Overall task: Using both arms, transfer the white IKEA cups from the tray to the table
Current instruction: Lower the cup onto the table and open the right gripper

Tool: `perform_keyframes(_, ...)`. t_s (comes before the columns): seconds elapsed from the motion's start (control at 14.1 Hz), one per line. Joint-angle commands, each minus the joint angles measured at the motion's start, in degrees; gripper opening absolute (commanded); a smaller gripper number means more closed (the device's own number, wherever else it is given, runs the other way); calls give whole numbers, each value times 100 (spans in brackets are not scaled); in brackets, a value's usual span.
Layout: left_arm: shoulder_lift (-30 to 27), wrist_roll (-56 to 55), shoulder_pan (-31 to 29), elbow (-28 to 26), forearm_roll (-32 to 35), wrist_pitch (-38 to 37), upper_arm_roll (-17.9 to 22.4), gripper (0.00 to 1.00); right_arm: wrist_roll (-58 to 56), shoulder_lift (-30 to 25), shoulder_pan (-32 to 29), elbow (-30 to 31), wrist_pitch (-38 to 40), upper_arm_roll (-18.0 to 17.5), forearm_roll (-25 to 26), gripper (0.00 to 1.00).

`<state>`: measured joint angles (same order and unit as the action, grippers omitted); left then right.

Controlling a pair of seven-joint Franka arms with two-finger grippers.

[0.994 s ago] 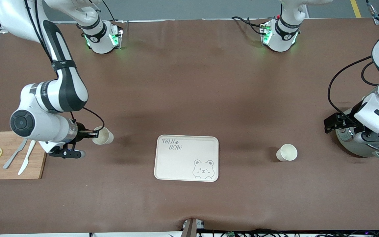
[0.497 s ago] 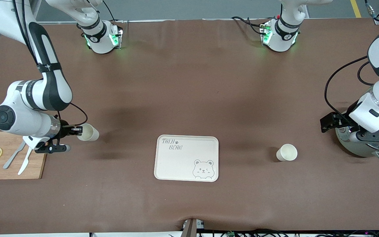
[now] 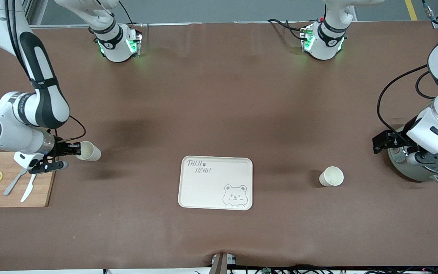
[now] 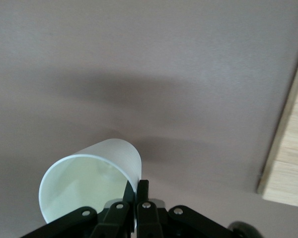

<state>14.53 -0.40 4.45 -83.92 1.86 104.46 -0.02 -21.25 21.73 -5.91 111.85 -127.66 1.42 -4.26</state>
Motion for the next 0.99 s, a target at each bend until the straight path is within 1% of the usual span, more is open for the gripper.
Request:
perform_keyframes(0.0,-73,-65,-23,25,8,-102,-15,100,-230,-178,-174,337,-233,-106,248,0)
perform_keyframes(0.07,-82,-65,-14,25,8,-110,-15,100,-274,-169,-270,337,-251,-106,398,0)
perform_keyframes(0.14,-91,-65,-23,25,8,-111,-24,100,-283,-169,-332,363,-294,-115,417,0)
perform_keyframes(0.36,-161,-56,-31,34,8,-137,-15,100,-283,-161,-341,600,-646,-115,417,0)
perform_keyframes(0.64,-161,-48,-31,34,8,-137,-15,100,-283,-99,-350,645,-681,-115,417,0)
perform_keyframes(0.78,-152,-100,-23,34,-132,-137,-24,100,-274,-20,-376,636,-682,-115,417,0)
perform_keyframes(0.85,-152,-100,-14,34,-194,-137,-15,100,-274,-11,-420,610,-682,-115,417,2)
perform_keyframes(0.92,-144,-109,4,34,-195,-128,-15,100,-266,-20,-411,610,-655,-115,417,19)
